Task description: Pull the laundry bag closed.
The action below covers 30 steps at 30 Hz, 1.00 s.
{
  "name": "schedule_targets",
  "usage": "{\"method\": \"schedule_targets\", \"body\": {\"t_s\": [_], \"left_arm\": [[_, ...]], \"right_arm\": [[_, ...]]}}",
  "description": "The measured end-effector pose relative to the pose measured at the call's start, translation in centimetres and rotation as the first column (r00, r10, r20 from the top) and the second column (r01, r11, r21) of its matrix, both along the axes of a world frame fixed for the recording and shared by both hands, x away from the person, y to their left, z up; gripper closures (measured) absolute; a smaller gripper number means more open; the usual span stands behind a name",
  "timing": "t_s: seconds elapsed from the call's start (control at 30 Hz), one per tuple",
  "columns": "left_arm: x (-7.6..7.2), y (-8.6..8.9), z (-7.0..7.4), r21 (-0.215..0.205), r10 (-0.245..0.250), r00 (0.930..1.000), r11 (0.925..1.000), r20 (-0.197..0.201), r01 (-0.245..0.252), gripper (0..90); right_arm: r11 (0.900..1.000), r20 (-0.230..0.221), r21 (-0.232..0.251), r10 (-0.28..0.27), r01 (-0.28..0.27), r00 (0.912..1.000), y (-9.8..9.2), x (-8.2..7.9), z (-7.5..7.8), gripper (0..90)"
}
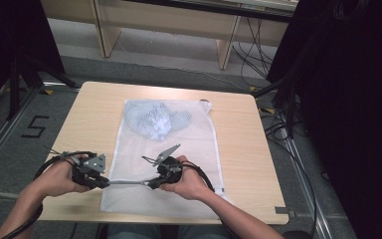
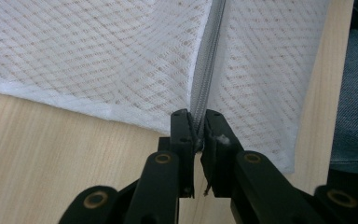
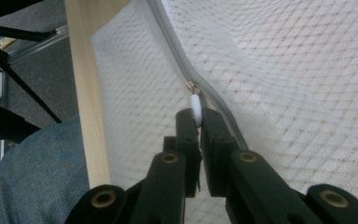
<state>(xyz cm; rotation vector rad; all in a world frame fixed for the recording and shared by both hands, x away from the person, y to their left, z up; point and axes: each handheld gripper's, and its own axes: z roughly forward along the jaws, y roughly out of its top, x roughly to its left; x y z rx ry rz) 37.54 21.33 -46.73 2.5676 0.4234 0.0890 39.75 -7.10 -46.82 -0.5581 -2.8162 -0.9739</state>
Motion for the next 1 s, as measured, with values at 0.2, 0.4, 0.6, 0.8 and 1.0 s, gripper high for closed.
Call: {"method": "schedule_targets", "body": {"t_s": [0.2, 0.4, 0.6, 0.8, 1.0], "left_arm": [[0.0, 0.3, -0.1, 0.004, -0.001, 1.0000, 1.0000, 0.005, 0.001, 83.0], [0.1, 0.2, -0.1, 0.009, 0.005, 1.0000, 0.9999, 0.007, -0.005, 83.0], [0.1, 0.2, -0.2, 0.007, 0.020, 0.9998, 0.9998, -0.001, -0.020, 82.9], [0.2, 0.4, -0.2, 0.008, 0.018, 0.9998, 0.9998, 0.001, -0.018, 82.9], [0.2, 0.5, -0.2, 0.013, 0.019, 0.9998, 0.9997, -0.006, -0.019, 83.0]], "right_arm": [[1.000, 0.010, -0.019, 0.001, -0.001, 1.0000, -0.7, 0.1, -0.2, 87.3], [0.999, -0.002, -0.029, -0.029, 0.029, 0.9996, -1.5, 0.0, -0.4, 87.3], [0.997, -0.028, -0.043, -0.071, 0.070, 0.9971, -2.6, -0.3, -0.2, 87.2], [0.995, -0.043, -0.028, -0.093, 0.092, 0.9947, -3.1, -0.5, -0.2, 87.2], [0.993, -0.056, -0.032, -0.111, 0.110, 0.9922, -4.1, -0.4, -0.4, 87.2]]}}
